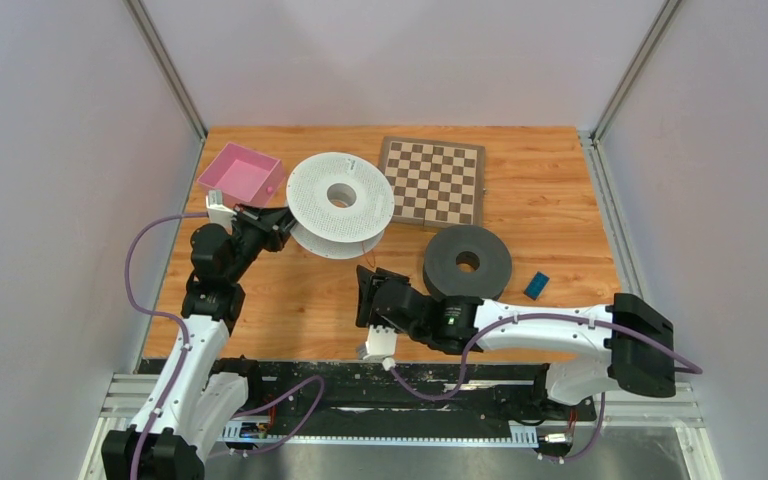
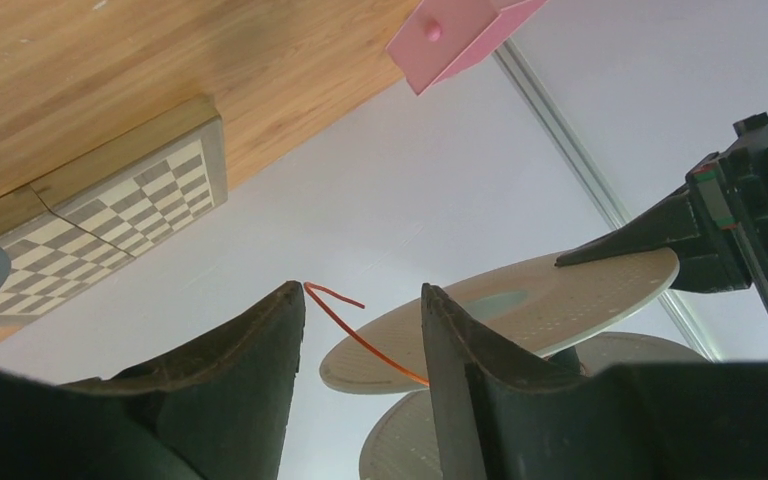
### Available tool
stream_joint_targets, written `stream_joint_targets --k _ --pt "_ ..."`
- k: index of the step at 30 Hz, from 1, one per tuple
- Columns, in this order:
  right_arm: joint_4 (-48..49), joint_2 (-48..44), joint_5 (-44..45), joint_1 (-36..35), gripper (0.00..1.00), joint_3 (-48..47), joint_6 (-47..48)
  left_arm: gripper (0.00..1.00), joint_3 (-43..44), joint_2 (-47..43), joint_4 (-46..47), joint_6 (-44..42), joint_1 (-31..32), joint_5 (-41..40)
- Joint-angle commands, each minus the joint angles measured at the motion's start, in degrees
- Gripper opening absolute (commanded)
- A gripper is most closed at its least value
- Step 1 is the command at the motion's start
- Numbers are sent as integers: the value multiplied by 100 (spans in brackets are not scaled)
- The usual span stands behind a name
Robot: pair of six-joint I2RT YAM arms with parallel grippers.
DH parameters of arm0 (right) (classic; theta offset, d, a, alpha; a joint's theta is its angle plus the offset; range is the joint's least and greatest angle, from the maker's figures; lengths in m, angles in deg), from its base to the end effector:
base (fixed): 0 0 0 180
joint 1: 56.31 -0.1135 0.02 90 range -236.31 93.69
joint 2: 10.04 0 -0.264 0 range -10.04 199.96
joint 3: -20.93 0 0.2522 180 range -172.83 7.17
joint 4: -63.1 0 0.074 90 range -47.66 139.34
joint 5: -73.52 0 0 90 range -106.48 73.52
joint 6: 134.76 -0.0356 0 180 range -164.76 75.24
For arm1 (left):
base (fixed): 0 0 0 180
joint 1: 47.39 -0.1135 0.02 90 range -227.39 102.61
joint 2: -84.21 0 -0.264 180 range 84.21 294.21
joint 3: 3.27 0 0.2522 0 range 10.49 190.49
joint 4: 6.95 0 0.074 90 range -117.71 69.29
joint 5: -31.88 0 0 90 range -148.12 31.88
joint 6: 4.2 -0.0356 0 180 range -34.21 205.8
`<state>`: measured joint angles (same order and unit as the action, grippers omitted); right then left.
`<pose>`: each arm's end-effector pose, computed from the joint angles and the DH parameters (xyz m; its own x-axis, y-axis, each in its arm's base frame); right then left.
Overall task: Wrap the cables
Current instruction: Place the cable reel at the center of the board.
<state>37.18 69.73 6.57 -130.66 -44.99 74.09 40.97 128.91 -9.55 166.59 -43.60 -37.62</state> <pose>0.0944 0.2852 0.2446 0.7882 -0.1740 0.5903 0.2372 -0.7991 -0.5524 0.1905 -0.0251 0.2914 -0.4141 -0.8992 -0.1414 0.0132 0.1494 -0.9887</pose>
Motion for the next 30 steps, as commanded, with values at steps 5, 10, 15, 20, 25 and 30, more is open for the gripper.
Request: stream_joint_targets --k 5,10,15,20,25,30 --pt "149 176 747 -18 42 -360 229 0 337 -129 424 77 14 86" --pt "259 153 775 -19 16 -362 182 0 336 -133 396 90 9 62" --pt "448 -53 6 -36 0 -378 -388 0 333 -159 393 112 12 39" --pt "624 -233 -767 -47 0 -464 -1451 0 288 -147 434 53 9 -27" --pt "1374 -588 -1758 -44 0 -239 -2207 0 257 -56 486 35 13 0" --pt "2331 -695 -2198 -45 0 -157 -2852 0 220 -33 572 -5 9 -13"
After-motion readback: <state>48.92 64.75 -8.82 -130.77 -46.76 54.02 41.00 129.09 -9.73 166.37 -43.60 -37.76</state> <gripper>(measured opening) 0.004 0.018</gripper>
